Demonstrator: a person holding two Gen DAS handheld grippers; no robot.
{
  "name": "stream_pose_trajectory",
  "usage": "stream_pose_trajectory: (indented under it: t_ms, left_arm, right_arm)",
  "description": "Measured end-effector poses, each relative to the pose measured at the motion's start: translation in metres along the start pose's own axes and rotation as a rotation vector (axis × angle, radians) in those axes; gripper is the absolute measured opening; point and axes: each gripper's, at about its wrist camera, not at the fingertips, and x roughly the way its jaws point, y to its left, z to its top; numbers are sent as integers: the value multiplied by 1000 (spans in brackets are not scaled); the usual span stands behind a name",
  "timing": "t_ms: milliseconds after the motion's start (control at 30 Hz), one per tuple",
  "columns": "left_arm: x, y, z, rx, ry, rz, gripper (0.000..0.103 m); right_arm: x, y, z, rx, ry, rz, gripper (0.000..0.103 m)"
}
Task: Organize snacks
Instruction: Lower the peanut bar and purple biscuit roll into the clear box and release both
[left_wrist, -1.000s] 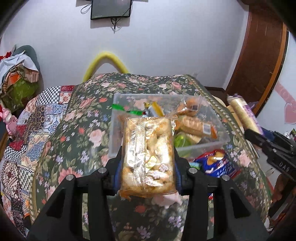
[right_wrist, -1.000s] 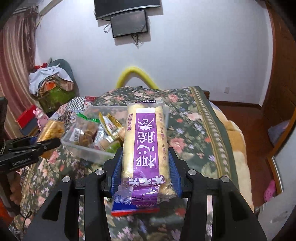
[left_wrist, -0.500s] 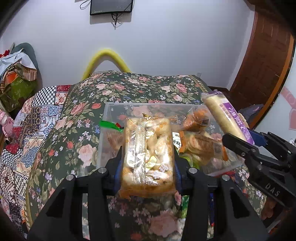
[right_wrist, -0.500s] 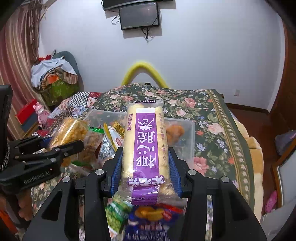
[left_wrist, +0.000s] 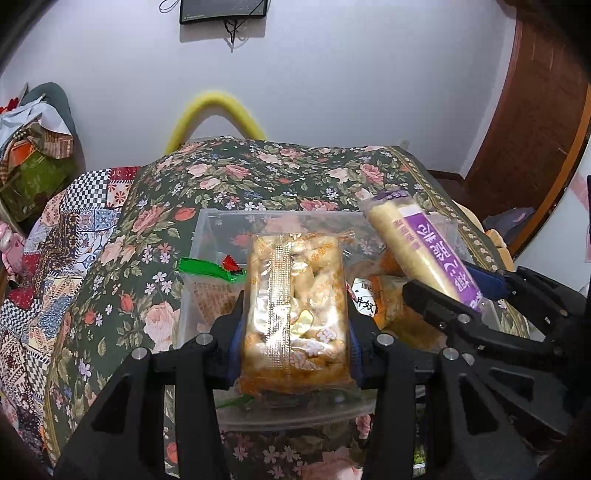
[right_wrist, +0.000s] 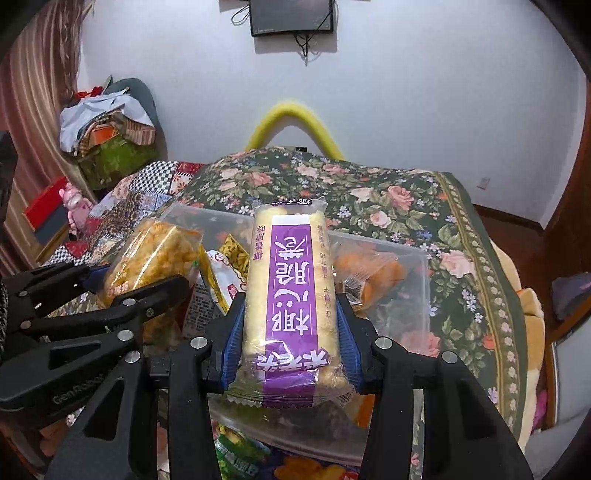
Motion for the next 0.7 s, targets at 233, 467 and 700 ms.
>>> stream_pose_trajectory:
  t_ms: [233, 467, 700]
  left_arm:
    - [1, -3, 0, 22, 0, 3, 45]
    - [-11, -6, -3, 37, -1, -13, 52]
    - [-51, -20, -11, 105, -77, 10, 62]
  right_arm:
    - [4, -6, 1, 35, 27, 30, 43]
    - [-8, -8, -1, 37, 33, 28, 47]
    - [-40, -10, -11, 23, -15, 0, 56]
